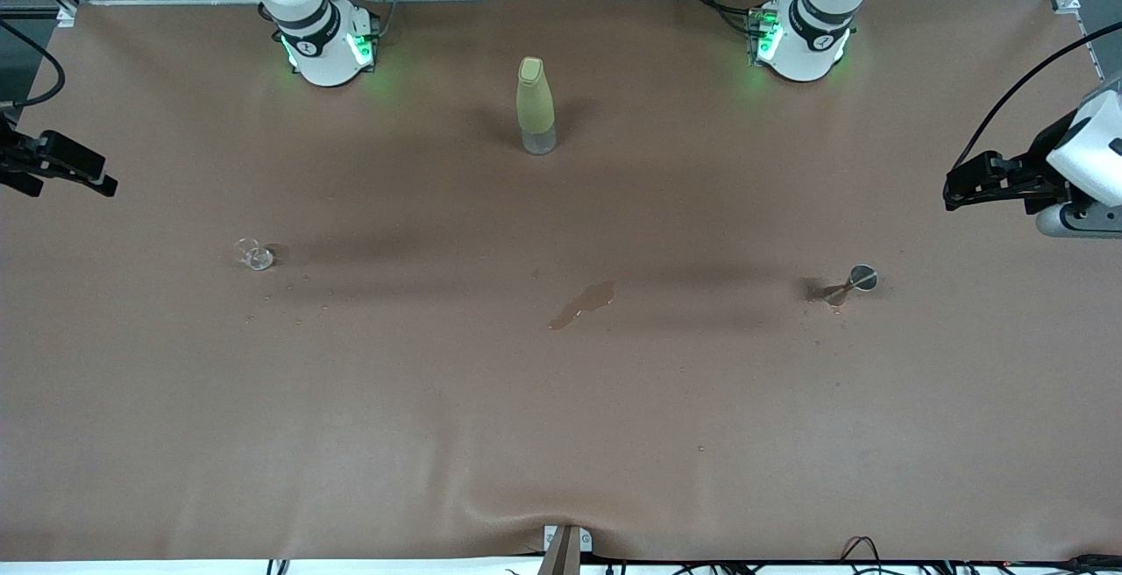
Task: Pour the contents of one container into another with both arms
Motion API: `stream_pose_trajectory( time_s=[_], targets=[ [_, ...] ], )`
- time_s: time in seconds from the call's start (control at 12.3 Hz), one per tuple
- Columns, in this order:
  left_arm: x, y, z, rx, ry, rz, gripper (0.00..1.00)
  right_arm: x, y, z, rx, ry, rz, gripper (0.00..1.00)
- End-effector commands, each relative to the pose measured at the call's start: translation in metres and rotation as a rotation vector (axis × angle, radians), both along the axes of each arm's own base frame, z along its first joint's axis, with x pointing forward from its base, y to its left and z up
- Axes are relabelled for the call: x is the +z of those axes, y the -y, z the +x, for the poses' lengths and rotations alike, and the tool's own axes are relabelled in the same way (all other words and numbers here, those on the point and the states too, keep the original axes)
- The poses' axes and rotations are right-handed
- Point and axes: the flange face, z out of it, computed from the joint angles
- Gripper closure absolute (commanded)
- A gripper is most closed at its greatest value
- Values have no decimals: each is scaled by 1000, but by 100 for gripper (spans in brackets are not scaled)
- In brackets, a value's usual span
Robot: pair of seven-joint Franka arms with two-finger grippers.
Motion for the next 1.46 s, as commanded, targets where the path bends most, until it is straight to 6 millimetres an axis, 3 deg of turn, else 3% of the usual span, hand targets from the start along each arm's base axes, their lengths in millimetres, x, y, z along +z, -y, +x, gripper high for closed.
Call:
stream_pose_trajectory(
  time_s=[0.0,0.41,0.57,0.81,1.14,1.38],
  targets=[
    [4,-10,1,-40,-7,1,0,3,-2,-7,-13,6,-17,0],
    [-5,-43,3,-93,-22,-20,0,3,-3,-9,-11,0,-15,0],
    [-14,-68,6,-159,-29,-80,0,3,-5,-9,-8,0,-16,0],
    [-29,-120,7,-396,-12,-168,0,3,-1,-9,-14,-2,-15,0],
    [-72,-183,12,-543,7,-295,0,2,3,-9,-10,-4,-15,0],
    [-122,-226,16,-613,25,-412,0,0,8,-10,9,-9,-14,0]
  ],
)
